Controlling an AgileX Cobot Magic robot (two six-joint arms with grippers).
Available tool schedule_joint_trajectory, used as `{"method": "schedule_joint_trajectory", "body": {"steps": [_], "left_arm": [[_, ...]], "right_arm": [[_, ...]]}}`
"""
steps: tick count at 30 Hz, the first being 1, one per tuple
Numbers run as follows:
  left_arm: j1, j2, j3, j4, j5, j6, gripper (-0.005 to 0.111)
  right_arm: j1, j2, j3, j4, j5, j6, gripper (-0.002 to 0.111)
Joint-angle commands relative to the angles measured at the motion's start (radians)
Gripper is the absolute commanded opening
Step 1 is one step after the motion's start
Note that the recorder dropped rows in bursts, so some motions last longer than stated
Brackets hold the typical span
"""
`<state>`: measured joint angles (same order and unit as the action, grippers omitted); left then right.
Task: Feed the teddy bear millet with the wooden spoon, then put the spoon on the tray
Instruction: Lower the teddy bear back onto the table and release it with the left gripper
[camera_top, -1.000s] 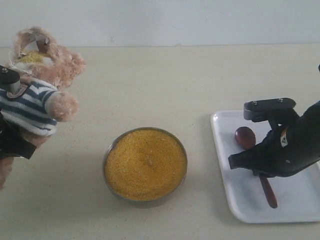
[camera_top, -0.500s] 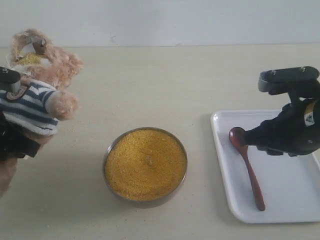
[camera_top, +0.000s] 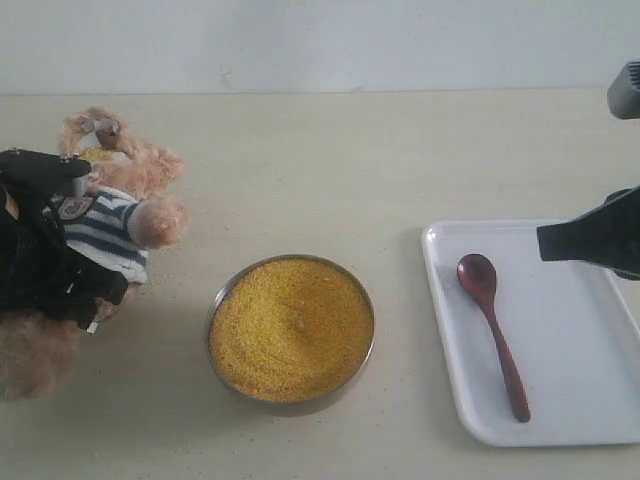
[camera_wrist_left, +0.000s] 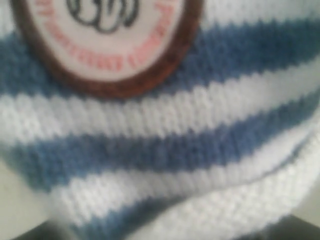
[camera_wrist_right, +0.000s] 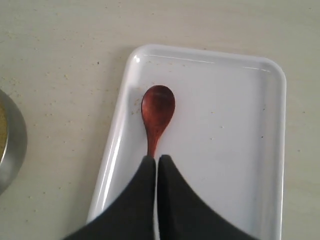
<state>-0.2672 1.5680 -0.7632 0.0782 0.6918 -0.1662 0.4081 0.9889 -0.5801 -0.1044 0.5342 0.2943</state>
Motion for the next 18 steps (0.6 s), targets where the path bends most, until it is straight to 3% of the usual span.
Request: {"method": "schedule_joint_trajectory", "body": {"steps": [1,9,18], "left_arm": [[-0.004,0.068,-0.029,-0.053,-0.022,-0.045,0.004],[-0.004,0.120,-0.052,-0.148,-0.010,-0.045,0.009],[-0.004,0.120,-0.052,-0.176,-0.008,-0.045,0.072]], "right_arm": [[-0.010,-0.025,0.002,0.020,0.020,-0.042,0.000],[-0.010,-0.025,0.002,0.058,0.009,-0.070,0.000],[-0.010,-0.025,0.002,0.121,0.005,-0.129,0.000]]}}
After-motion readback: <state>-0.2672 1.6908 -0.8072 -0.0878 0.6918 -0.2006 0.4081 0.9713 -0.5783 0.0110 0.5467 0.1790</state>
